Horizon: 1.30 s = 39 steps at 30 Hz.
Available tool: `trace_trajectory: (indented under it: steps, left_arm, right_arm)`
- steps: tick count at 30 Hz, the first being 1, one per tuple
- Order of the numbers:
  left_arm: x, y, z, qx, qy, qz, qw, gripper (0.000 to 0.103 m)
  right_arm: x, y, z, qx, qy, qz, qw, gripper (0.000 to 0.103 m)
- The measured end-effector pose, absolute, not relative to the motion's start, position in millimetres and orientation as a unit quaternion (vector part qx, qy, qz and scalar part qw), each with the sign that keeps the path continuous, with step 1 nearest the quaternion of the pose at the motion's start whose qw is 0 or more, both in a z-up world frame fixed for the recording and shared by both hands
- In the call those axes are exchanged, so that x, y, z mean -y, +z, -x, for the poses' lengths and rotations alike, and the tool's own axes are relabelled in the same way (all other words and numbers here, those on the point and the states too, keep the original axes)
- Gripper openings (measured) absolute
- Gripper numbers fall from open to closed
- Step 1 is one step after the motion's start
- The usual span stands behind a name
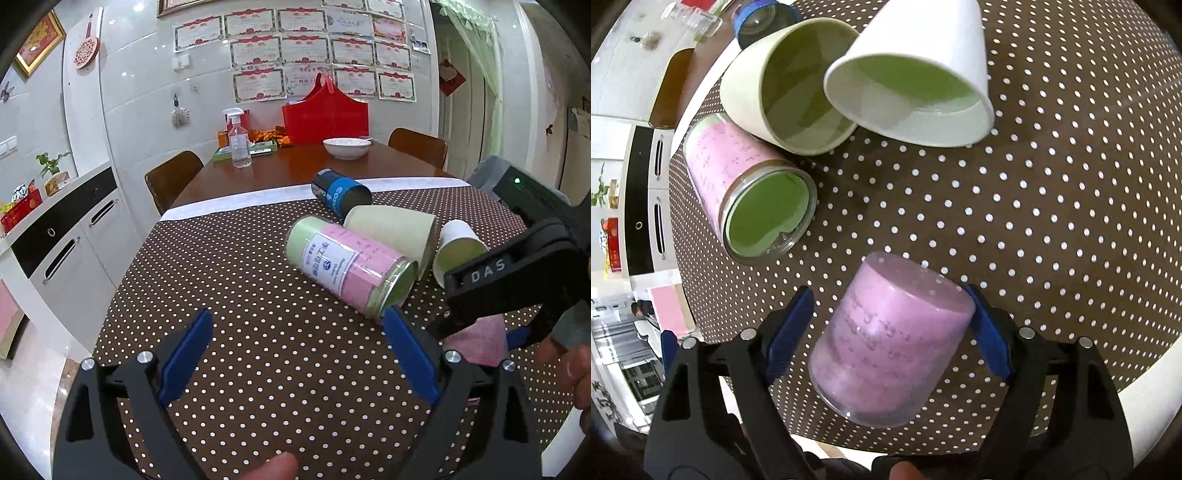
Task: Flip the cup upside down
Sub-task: 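Lift the pink cup with the right tool and rotate its rim downward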
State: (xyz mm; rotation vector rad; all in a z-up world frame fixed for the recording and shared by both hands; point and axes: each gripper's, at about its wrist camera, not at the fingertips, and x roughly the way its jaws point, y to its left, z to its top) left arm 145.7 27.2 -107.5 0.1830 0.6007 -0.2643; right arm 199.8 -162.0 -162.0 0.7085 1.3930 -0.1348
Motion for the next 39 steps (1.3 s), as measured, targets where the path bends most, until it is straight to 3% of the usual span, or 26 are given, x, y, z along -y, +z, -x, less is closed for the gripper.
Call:
trace_trajectory:
  steps: [2, 11, 19, 29, 39]
  left_arm:
    - [-26, -108, -146, -0.297, -0.130, -0.088, 0.942, 0.092]
    - [-22, -107, -146, -0.309, -0.130, -0.076, 0.939, 0.092]
    - [-15, -98, -139, -0.301, -0.114, -0.073, 0.944, 0.092]
    - [-9, -74, -111, -0.264, -0.098, -0.048, 0.958, 0.092]
    - [-9, -74, -101, -0.254, -0.106, -0.030, 0.961, 0.092]
  right_arm:
    - [165, -159, -199, -0.621, -0.060, -0.305, 0.720, 0.069]
    - [184, -156, -171, -0.565, -0.010, -0.328, 0.757, 0.065]
    - [210, -126, -143, -0.455, 0.037, -0.291, 0.841, 0.064]
    - [187, -79, -87, -0.271, 0.056, -0.087, 0.957, 0.064]
    - [154, -125, -97, -0.240, 0.034, 0.014, 0.970, 0.064]
